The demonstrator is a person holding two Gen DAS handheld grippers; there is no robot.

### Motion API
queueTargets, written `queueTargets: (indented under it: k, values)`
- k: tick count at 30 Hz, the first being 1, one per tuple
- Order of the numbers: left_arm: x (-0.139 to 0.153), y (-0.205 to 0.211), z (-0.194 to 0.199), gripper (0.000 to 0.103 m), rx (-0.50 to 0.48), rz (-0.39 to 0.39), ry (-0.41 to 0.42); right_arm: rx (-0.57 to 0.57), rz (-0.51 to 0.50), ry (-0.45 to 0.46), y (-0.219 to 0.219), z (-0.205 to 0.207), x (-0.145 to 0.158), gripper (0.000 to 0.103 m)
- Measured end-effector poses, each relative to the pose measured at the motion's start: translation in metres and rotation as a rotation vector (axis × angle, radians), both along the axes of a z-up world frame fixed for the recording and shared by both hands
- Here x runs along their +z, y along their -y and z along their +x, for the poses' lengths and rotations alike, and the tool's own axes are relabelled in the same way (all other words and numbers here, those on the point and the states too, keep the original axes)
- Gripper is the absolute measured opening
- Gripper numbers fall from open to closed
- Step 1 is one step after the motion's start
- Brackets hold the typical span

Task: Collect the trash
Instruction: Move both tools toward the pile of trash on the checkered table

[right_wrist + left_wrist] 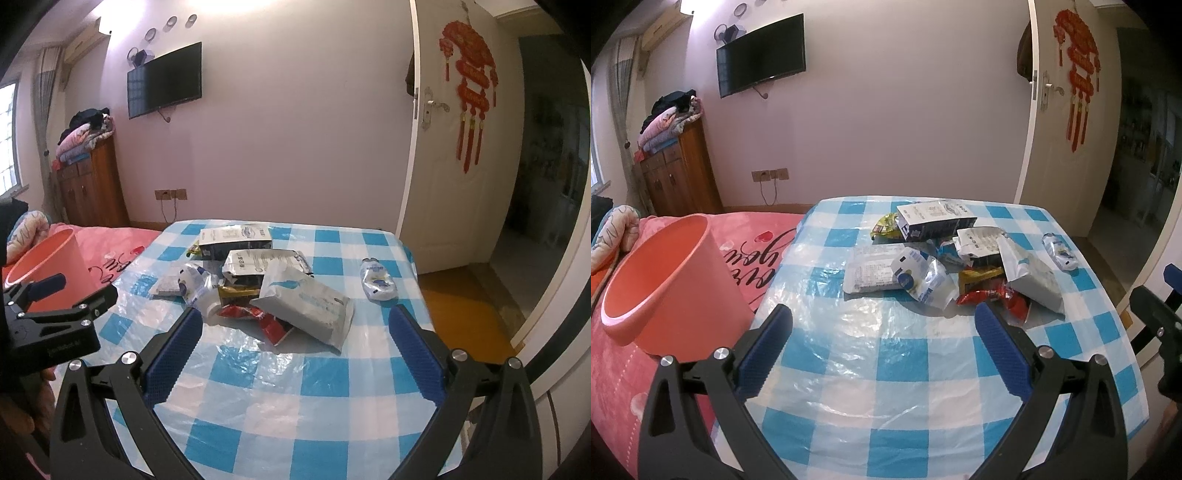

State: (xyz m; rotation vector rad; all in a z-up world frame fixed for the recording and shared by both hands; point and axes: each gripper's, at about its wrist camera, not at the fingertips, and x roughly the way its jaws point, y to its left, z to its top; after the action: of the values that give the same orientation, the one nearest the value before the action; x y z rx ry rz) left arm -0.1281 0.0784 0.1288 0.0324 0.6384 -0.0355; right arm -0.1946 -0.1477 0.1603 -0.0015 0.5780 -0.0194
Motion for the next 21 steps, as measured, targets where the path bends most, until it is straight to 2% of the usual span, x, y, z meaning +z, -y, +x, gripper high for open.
queueTargets:
  k: [11, 21]
  values:
    - [-0.006, -0.001, 0.004, 0.099, 0.004, 0.007, -0.011, 0.023, 0.018, -0.07, 0.006, 0.012, -0.023, 0.099]
    - [-0.022, 0.003, 0.011, 0.099, -0.026, 0.02, -0.026, 0.013, 0.064, -0.141, 0.029, 0.021, -0.052, 0.099]
